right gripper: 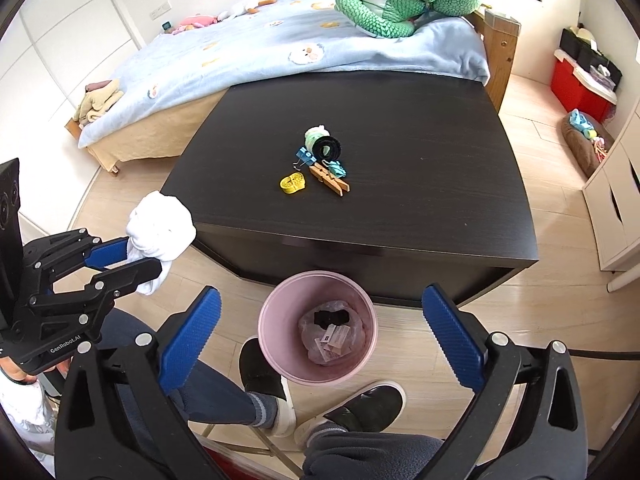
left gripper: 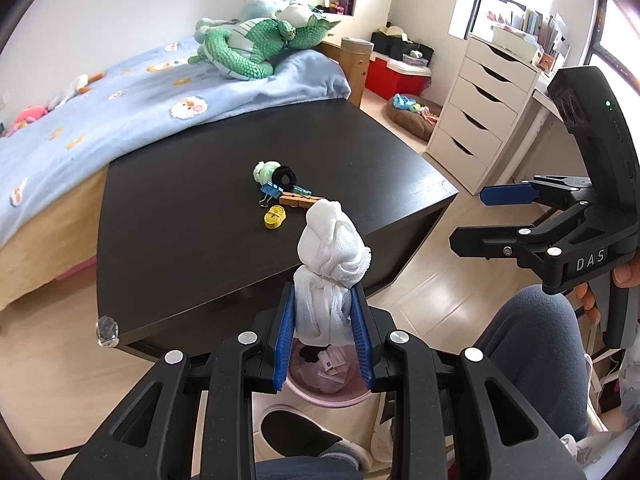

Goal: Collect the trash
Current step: 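Move the white sock over the trash bin and open the left tool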

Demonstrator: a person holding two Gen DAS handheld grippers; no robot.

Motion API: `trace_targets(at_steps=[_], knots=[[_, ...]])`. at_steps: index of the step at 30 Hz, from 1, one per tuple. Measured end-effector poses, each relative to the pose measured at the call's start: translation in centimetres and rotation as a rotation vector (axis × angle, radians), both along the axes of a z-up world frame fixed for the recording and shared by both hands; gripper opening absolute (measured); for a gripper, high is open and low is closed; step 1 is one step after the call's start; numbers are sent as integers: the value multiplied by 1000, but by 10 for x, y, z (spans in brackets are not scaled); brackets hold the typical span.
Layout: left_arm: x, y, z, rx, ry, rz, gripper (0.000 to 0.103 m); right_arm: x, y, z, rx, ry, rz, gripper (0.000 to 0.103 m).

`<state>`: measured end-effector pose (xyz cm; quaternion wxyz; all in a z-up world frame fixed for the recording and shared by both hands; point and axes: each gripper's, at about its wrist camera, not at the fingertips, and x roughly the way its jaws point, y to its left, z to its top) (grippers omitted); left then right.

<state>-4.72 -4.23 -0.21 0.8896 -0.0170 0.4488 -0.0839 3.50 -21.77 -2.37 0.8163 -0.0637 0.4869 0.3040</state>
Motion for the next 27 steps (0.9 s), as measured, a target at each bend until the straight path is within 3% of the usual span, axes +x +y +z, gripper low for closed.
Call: trace_targets(at_steps=[21, 27], knots=[[5, -19, -6, -1, 16, -51, 27, 0, -14, 12, 32, -19, -35, 99], [7, -20, -7, -19, 16, -64, 38, 1, -17, 14, 40, -22, -45, 99]])
